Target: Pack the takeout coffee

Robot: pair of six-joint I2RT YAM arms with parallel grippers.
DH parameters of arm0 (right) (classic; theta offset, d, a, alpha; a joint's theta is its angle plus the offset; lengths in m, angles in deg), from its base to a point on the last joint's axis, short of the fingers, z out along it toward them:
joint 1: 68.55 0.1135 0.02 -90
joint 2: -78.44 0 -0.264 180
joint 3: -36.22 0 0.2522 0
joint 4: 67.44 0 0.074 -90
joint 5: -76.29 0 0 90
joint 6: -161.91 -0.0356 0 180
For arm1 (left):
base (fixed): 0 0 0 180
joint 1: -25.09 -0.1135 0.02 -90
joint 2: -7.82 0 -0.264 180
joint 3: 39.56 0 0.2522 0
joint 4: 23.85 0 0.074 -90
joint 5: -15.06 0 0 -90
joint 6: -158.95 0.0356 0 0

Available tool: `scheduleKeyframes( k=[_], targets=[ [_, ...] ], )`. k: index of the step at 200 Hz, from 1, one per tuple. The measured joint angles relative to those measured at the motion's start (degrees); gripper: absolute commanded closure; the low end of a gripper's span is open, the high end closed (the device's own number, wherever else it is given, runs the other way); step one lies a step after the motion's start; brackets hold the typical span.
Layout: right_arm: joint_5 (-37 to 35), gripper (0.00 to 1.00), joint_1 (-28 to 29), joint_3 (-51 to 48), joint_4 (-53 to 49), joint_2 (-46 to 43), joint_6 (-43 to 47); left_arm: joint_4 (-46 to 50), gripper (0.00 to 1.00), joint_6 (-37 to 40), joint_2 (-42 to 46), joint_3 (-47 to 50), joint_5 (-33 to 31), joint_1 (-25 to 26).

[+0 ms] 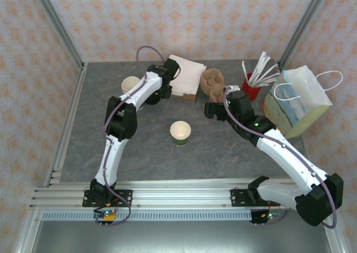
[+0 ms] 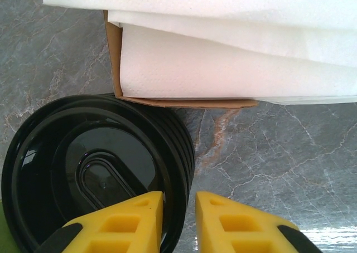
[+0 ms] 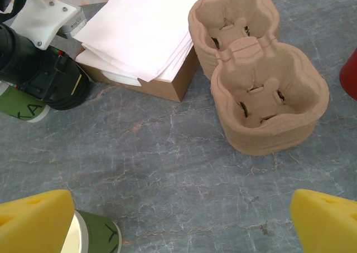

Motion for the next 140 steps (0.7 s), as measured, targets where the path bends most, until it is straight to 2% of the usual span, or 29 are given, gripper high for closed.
scheduleKeyframes(
  k=[140],
  targets=[
    [0.02,0.0,0.0,-0.02,0.0,0.22,0.0,1.05,0.88,0.04,0.0,-1.18,0.0,-0.26]
  ],
)
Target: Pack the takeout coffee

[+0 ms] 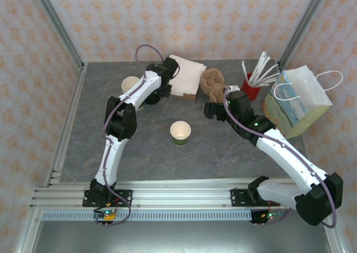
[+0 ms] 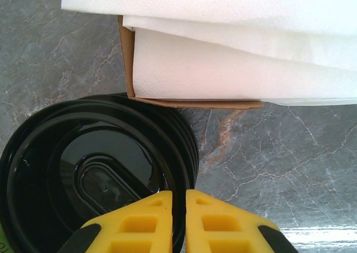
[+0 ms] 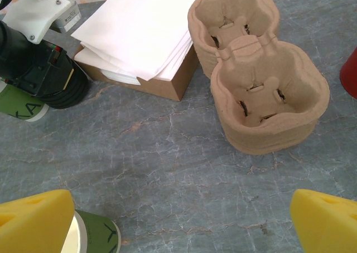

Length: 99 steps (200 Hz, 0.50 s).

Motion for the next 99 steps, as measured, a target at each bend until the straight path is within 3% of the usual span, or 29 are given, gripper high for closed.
scheduleKeyframes(
  k=[50,99],
  targets=[
    [-0.07,0.0,0.0,0.07,-0.07,0.87,0.0,0.02,0.87,0.0,1.09,0.0,1.49,0.04],
    [-0.61,0.01,-0.37,1.46,-1.9,2.69,-1.16,-0.02,0.86,0.0,7.48,0.15,2.86,0.81]
  ],
)
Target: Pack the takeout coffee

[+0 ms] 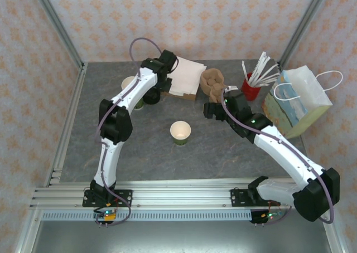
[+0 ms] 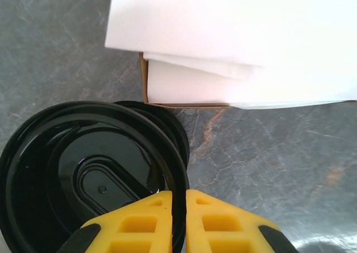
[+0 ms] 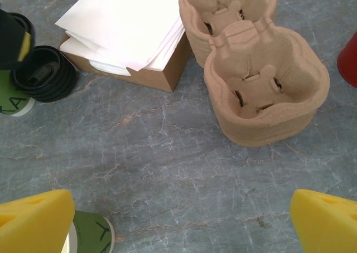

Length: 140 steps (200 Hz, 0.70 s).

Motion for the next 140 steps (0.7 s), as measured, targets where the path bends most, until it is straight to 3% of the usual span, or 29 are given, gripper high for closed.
scheduleKeyframes(
  k=[25,58,98,140],
  targets=[
    [3.56,0.0,-3.76,3.58,-1.53,1.38,-2.84,-1.57,0.86,0.17,6.19,3.5,1.31,1.49],
    [13.66,0.02,-10.73,12.59,-2.69,7.76,-9.4,-7.91,0.86,1.18,20.37,16.09,6.01,6.19],
    [29.75,0.08,-12.28,18.27,-1.79,15.72,-17.88,-17.86,0.86,3.23,36.28,31.78,14.86,12.07],
    [43.1,0.16,-12.83,21.57,0.57,21.42,-25.55,-25.09,0.85,8.33,44.48,43.58,20.31,12.87]
  ],
)
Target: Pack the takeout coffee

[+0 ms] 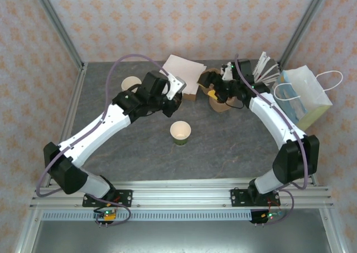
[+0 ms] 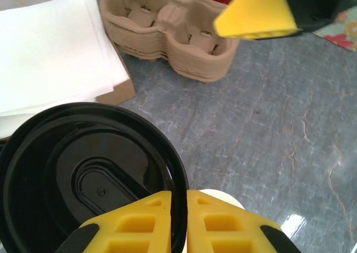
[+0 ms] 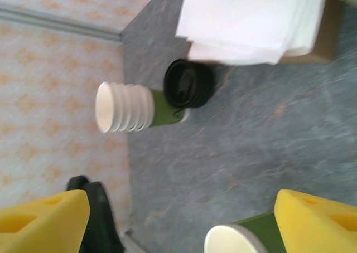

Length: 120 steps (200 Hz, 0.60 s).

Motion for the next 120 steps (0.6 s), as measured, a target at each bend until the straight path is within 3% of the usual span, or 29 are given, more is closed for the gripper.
scheduleKeyframes(
  k=[26,120],
  targets=[
    [4.0,0.19,1.64,0.11,0.5,0.46,-2.51,-1.97,0.84,3.04,1.66,3.17,1.51,0.13],
    [8.66,0.47,6.38,0.55,0.46,0.7,-4.5,-3.3,0.83,7.98,1.31,3.34,2.54,1.92]
  ],
)
